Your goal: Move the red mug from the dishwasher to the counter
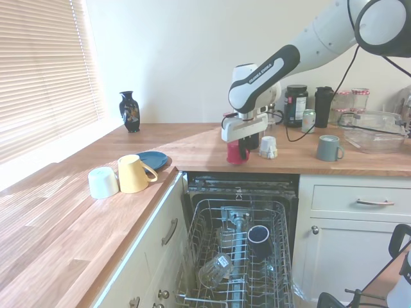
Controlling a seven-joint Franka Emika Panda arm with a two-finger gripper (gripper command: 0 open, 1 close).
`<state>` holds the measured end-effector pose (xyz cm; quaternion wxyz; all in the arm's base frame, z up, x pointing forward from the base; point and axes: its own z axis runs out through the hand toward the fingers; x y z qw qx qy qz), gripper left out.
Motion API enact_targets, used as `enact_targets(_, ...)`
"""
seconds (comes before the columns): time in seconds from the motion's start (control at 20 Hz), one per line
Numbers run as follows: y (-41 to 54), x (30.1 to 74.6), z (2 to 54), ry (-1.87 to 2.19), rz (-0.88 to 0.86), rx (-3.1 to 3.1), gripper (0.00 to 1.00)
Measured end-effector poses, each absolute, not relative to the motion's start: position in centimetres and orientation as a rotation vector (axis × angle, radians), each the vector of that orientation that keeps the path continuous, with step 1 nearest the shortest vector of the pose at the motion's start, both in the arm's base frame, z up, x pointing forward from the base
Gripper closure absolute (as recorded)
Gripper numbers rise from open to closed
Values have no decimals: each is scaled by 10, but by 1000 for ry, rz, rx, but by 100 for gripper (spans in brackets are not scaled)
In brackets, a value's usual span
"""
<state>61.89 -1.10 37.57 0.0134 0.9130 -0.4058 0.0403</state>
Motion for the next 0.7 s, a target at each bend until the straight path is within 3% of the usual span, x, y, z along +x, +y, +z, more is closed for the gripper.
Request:
enact_targets(0.3,-32,642,355,-1324,80,2812,100)
enact_targets(0.35,-34,643,355,-1335,80,2811,0)
enact_targets(0.7,-46,644,355,-1402,52,2797,0)
